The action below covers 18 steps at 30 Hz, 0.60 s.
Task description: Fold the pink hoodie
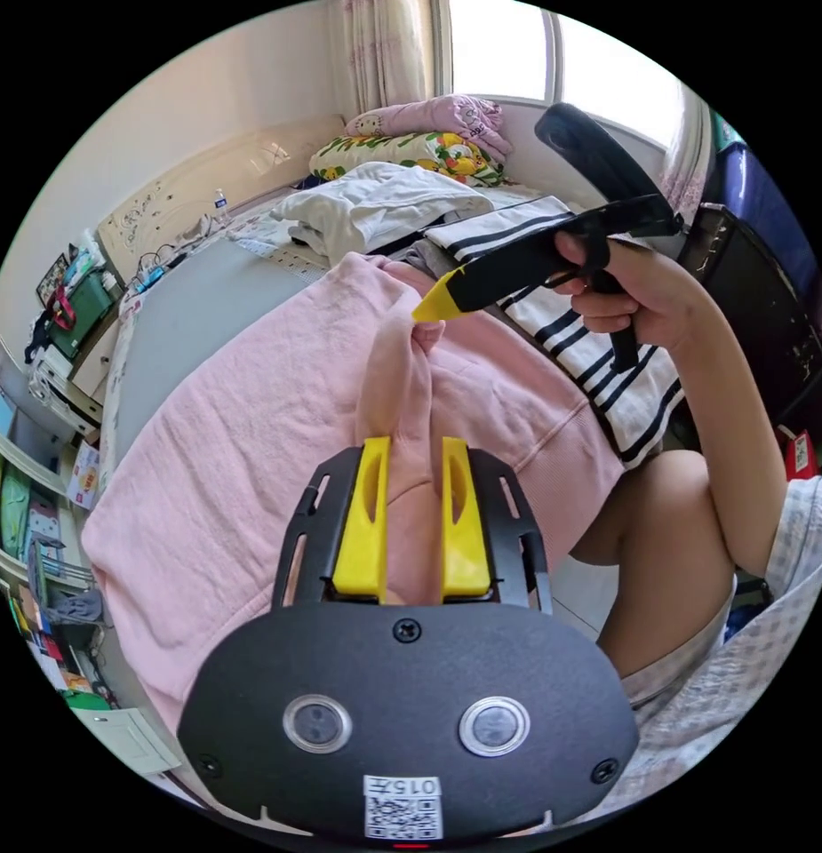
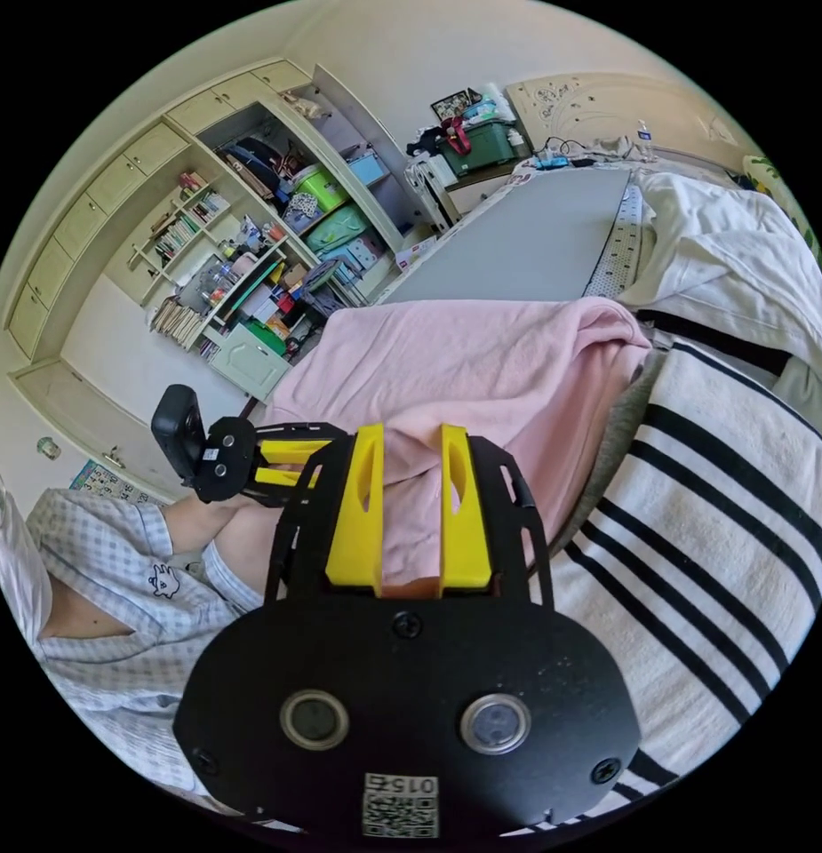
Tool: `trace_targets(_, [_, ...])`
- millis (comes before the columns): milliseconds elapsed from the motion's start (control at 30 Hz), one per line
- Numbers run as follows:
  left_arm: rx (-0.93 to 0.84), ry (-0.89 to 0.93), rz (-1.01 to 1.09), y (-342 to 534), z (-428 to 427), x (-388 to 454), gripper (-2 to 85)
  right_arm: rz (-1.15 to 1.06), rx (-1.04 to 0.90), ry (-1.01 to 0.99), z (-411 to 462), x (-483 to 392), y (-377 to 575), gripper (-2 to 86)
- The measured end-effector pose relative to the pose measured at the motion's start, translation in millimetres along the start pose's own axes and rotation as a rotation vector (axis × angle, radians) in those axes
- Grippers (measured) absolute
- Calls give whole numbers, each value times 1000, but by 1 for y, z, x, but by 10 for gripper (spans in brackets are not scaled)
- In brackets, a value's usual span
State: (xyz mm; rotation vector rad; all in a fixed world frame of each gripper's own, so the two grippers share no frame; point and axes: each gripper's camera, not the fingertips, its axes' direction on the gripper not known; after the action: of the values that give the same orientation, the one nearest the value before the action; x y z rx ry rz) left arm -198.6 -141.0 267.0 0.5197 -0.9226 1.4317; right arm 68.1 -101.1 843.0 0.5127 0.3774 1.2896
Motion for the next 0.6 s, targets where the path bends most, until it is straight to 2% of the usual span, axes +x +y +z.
trace_targets(133, [4,9,4,0,0,-1,68,13,13,11,4,7,-7,81])
trace_targets(200, [14,36,8,4,-3,-4,67,33,27,22,-2,14,-9,32])
trace_targets(400, [28,75,-49,9,-9,-12,67,24,29,12,-19,23,-12,17])
trace_targets(600, [2,44,-16,7,-1,-7,67,22,14,15,-30,29,-23,14])
